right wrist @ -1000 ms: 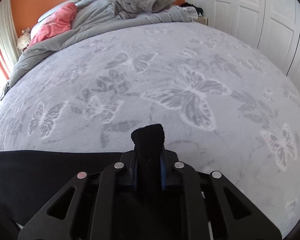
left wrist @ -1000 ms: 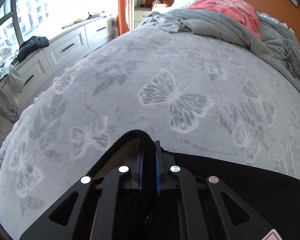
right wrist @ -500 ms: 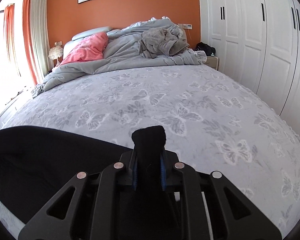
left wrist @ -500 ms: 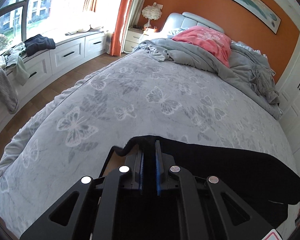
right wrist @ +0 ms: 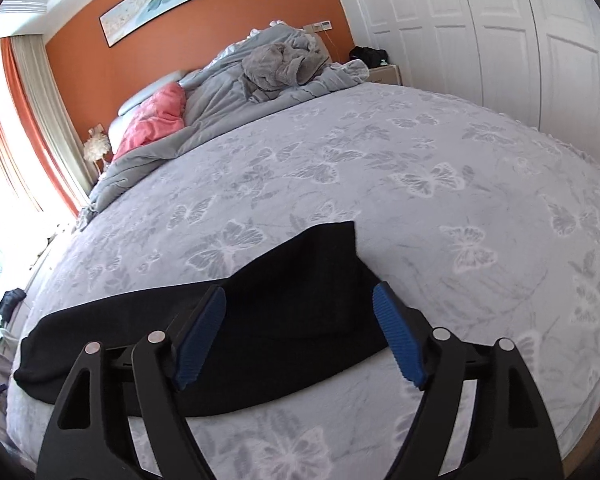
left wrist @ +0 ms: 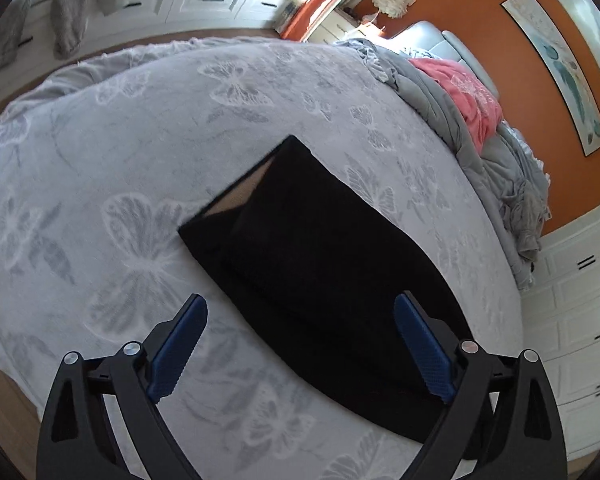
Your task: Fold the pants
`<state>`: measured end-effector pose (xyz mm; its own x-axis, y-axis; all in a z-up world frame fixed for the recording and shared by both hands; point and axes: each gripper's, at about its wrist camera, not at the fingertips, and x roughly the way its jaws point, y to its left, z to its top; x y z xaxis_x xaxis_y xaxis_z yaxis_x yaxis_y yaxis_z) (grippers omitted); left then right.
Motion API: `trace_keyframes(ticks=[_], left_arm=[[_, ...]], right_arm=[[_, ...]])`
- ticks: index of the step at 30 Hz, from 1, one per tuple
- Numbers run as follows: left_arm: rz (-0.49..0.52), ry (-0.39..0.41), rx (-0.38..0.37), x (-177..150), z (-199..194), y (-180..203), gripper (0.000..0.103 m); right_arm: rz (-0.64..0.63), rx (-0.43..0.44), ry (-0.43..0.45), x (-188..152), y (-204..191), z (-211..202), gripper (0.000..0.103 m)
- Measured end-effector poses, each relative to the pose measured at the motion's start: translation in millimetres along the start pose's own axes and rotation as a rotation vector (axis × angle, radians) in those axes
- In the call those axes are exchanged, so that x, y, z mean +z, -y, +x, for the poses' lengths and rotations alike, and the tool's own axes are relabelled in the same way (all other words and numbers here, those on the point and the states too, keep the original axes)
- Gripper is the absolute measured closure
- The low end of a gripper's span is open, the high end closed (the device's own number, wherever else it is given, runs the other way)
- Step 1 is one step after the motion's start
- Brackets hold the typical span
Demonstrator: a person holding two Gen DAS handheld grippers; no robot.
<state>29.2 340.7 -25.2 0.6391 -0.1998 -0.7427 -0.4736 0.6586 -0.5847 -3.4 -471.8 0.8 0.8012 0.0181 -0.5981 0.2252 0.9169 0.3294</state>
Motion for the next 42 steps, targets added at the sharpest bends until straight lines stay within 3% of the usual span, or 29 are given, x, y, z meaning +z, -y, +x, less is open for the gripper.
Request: trace_keyframes(ticks=[5,7,8,9,10,14,17,20,21,22,23,24,26,28,29,30,32,35,37,38,42], left_arm=[[-0.088,-0.120,-0.038,0,61,9,0.015],[-0.115,-0.122,-0.055,0,78,2,0.042],[-0.099,-0.123,-0.053,-1,82,1,0.061],[-0.061,-0.118,-0.020,-1,84,2,0.083],[-0.034,-0.116,0.014,0,85,3,0.093],[-0.056,-0.085,-0.038,6,77,1,0.097],[-0.035,-0.073,-0.023,6,76,6,0.097],[-0.036,-0.074,-0.017,8,76,7,0.097],[-0.041,-0.076,-0.023,9,76,8,0.097],[-0.042,-0.079,-0.026,11,77,8,0.097],[-0.044,-0.084,-0.030,12,78,6,0.097],[-0.049,-0.087,-0.036,15,78,4,0.097],[-0.058,-0.076,-0.060,18,74,2,0.097],[-0.013,-0.015,-0.092,22,62,11,0.097],[0.032,0.025,-0.103,24,54,17,0.097],[0.087,0.051,-0.096,25,48,24,0.097],[0.156,0.096,-0.050,25,40,31,0.097],[0.091,0.018,-0.015,26,54,9,0.097],[0.008,-0.056,-0.036,26,63,-13,0.097],[-0.021,-0.078,-0.038,26,65,-20,0.097],[-0.018,-0.078,-0.019,17,61,-22,0.097]], right_arm=[[0.035,0.053,-0.082,-18,-40,14,0.025],[0.071,0.040,-0.115,-23,-46,25,0.024],[0.096,0.040,-0.127,-25,-46,32,0.024],[0.121,0.038,-0.142,-25,-46,41,0.024],[0.141,0.027,-0.161,-24,-44,50,0.024],[0.237,0.016,-0.198,-12,-37,89,0.024],[0.292,0.023,-0.202,-2,-32,118,0.024],[0.357,-0.034,-0.250,-2,-21,160,0.024],[0.376,-0.037,-0.244,-5,-17,169,0.029],[0.359,-0.044,-0.209,-5,-17,170,0.039],[0.323,-0.045,-0.185,-1,-19,168,0.083],[0.325,-0.002,-0.181,5,-19,164,0.097],[0.409,0.146,-0.067,23,-19,127,0.097],[0.382,0.253,0.029,41,-33,80,0.097],[0.319,0.258,0.063,44,-41,63,0.098],[0.232,0.207,0.081,40,-47,52,0.097],[0.128,0.049,-0.020,17,-42,69,0.097],[0.227,-0.057,-0.304,-36,2,118,0.096],[0.291,0.005,-0.305,-47,15,115,0.096],[0.282,-0.003,-0.299,-44,15,111,0.095],[0.320,0.000,-0.287,-46,18,104,0.084]])
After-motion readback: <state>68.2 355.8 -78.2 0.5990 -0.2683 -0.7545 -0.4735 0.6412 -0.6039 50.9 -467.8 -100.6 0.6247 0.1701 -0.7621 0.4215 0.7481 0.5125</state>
